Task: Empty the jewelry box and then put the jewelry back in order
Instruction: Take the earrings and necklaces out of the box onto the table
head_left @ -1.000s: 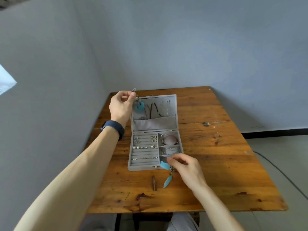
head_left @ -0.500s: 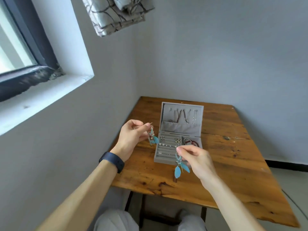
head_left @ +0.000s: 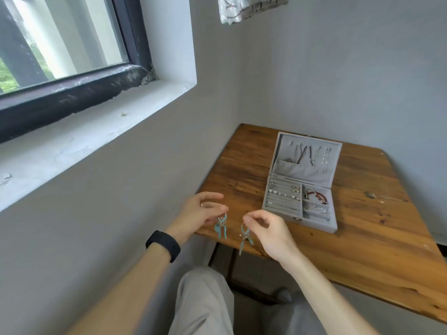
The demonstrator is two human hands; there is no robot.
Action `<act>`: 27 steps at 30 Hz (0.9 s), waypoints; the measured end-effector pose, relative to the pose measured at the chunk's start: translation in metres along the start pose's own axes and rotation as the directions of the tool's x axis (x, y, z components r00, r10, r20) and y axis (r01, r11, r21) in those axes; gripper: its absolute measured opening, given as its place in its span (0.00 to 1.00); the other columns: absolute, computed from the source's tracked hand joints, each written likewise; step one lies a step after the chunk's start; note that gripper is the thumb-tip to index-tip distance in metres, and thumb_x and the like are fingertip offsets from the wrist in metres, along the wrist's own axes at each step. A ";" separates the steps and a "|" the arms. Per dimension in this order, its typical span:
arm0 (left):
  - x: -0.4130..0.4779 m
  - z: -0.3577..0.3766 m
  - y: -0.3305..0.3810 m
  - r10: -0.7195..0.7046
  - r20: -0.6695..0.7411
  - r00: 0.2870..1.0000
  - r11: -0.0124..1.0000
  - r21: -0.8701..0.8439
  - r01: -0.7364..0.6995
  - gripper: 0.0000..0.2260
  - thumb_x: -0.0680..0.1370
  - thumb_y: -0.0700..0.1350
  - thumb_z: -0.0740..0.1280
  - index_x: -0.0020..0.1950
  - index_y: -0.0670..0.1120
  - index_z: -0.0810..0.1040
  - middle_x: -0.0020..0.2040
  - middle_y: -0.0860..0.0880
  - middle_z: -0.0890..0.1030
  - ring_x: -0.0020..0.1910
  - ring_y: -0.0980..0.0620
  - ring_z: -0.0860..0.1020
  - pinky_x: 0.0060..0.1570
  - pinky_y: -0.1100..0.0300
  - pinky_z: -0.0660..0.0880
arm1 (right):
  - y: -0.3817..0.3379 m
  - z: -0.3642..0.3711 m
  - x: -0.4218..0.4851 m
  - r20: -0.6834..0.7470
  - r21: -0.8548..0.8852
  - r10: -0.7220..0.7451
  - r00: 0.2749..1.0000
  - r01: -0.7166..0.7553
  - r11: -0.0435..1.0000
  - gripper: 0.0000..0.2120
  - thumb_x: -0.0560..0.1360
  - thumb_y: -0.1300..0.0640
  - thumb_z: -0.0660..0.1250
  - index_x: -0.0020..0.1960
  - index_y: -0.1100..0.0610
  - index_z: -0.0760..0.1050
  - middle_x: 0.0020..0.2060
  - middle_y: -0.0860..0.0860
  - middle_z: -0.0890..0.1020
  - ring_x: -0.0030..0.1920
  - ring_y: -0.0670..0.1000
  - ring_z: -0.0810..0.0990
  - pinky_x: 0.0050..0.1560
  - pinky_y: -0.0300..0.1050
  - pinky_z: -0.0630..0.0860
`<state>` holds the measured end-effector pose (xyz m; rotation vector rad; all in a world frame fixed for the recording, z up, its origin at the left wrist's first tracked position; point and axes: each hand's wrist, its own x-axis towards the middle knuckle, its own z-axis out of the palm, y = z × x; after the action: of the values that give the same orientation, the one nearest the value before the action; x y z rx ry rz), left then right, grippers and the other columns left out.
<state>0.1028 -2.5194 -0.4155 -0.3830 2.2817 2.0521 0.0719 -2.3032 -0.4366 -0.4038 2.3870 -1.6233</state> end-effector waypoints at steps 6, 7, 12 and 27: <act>0.005 -0.015 -0.019 -0.080 0.083 0.993 0.990 0.122 0.070 0.16 0.73 0.46 0.77 0.58 0.53 0.79 0.47 0.51 0.87 0.40 0.57 0.84 0.36 0.67 0.76 | 0.010 0.028 0.011 0.059 -0.070 0.017 0.998 -0.012 0.997 0.04 0.78 0.46 0.69 0.49 0.43 0.82 0.45 0.37 0.84 0.49 0.37 0.79 0.46 0.32 0.71; 0.009 -0.016 -0.020 -0.085 0.076 0.993 0.984 0.163 0.072 0.16 0.73 0.47 0.77 0.58 0.54 0.79 0.46 0.53 0.87 0.41 0.57 0.84 0.36 0.67 0.76 | 0.013 0.030 0.015 0.043 -0.100 0.033 0.999 -0.028 0.995 0.04 0.79 0.46 0.69 0.48 0.43 0.82 0.44 0.39 0.84 0.49 0.38 0.79 0.45 0.33 0.71; 0.035 -0.008 -0.025 -0.101 0.083 0.991 0.948 0.310 0.071 0.17 0.73 0.46 0.77 0.59 0.55 0.77 0.44 0.55 0.87 0.41 0.60 0.84 0.34 0.71 0.74 | 0.027 0.032 0.030 -0.011 -0.208 0.051 0.999 -0.052 0.977 0.04 0.79 0.47 0.68 0.45 0.42 0.80 0.41 0.39 0.83 0.46 0.37 0.78 0.41 0.33 0.69; 0.082 0.003 -0.040 0.058 0.096 0.994 0.847 0.522 -0.100 0.14 0.74 0.50 0.76 0.58 0.54 0.79 0.45 0.55 0.86 0.46 0.61 0.82 0.51 0.62 0.79 | 0.045 0.047 0.064 -0.226 -0.464 -0.001 0.974 -0.107 0.879 0.08 0.79 0.42 0.65 0.52 0.42 0.81 0.46 0.39 0.82 0.47 0.42 0.79 0.41 0.38 0.74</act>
<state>0.0315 -2.5320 -0.4717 -0.1716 2.7078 1.3372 0.0231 -2.3507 -0.4971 -0.2414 2.9354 -1.0880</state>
